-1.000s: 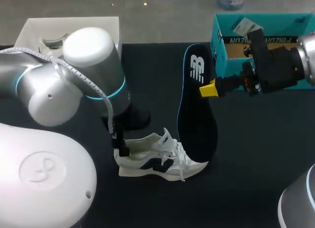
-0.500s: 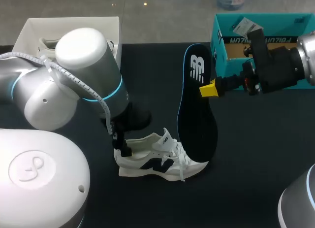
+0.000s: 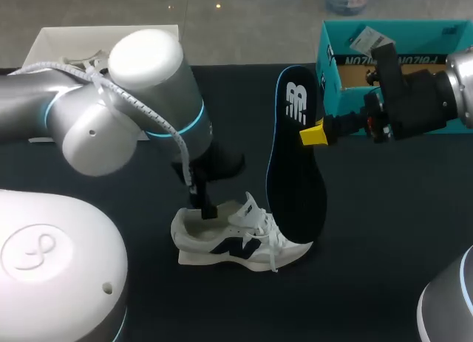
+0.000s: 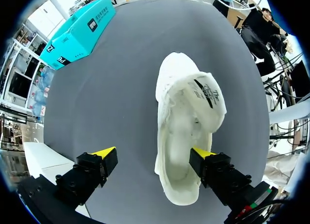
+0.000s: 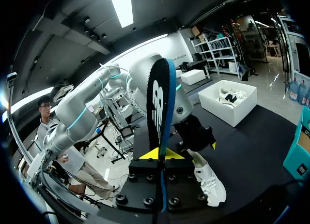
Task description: Take the shoe out of the shoebox, open the shoe tongue, remove and reinsert the insole, then place the shoe into the shoebox
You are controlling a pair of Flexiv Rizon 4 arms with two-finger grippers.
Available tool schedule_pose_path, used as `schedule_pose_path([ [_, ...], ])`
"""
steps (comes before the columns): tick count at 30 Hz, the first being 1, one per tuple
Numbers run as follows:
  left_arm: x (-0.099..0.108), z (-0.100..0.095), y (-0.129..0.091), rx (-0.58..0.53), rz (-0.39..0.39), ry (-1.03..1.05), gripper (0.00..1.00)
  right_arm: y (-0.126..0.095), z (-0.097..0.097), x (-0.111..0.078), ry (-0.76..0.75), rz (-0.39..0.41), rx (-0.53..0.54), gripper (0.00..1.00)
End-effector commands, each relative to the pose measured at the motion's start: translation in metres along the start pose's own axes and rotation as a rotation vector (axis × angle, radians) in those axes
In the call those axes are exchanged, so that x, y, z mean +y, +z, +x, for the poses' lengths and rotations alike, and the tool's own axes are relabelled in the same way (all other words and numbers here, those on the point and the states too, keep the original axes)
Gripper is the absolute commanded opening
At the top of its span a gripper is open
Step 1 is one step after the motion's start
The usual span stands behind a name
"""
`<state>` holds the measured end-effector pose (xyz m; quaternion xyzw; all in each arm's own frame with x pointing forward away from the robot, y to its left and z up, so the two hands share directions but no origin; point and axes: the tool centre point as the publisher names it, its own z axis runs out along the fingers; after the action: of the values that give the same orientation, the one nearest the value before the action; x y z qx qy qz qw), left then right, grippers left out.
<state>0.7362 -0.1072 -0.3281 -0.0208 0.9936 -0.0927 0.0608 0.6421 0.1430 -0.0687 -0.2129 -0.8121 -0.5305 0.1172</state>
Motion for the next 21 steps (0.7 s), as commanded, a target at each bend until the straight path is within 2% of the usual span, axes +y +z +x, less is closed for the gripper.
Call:
schedule_pose_path([
  [1, -0.029, -0.008, 0.026, 0.011, -0.044, 0.014, 1.0, 0.003, -0.001, 0.001, 0.001, 0.002, 0.0, 0.0],
  [9, -0.038, -0.011, 0.043, 0.026, -0.056, 0.037, 1.0, 0.003, -0.001, 0.001, 0.001, 0.002, 0.0, 0.0],
  [12, -0.037, -0.012, 0.047, 0.036, -0.058, 0.032, 0.93, 0.003, -0.001, 0.001, 0.001, 0.002, 0.0, 0.0],
  [13, -0.036, -0.011, 0.047, 0.036, -0.057, 0.03, 0.81, 0.003, -0.001, 0.001, 0.001, 0.002, 0.0, 0.0],
  [14, -0.035, -0.011, 0.048, 0.036, -0.057, 0.029, 0.54, 0.003, -0.001, 0.001, 0.001, 0.002, 0.0, 0.0],
  [16, -0.033, -0.01, 0.049, 0.042, -0.054, 0.026, 0.1, 0.003, -0.001, 0.001, 0.001, 0.002, 0.0, 0.0],
  [17, -0.032, -0.008, 0.049, 0.043, -0.053, 0.026, 0.0, 0.003, -0.001, 0.001, 0.001, 0.002, 0.0, 0.0],
  [20, -0.025, 0.0, 0.049, 0.05, -0.051, 0.01, 0.0, 0.003, -0.001, 0.001, 0.001, 0.002, 0.0, 0.0],
  [21, -0.022, 0.005, 0.049, 0.05, -0.078, -0.019, 0.0, 0.003, -0.001, 0.001, 0.001, 0.002, 0.0, 0.0],
])
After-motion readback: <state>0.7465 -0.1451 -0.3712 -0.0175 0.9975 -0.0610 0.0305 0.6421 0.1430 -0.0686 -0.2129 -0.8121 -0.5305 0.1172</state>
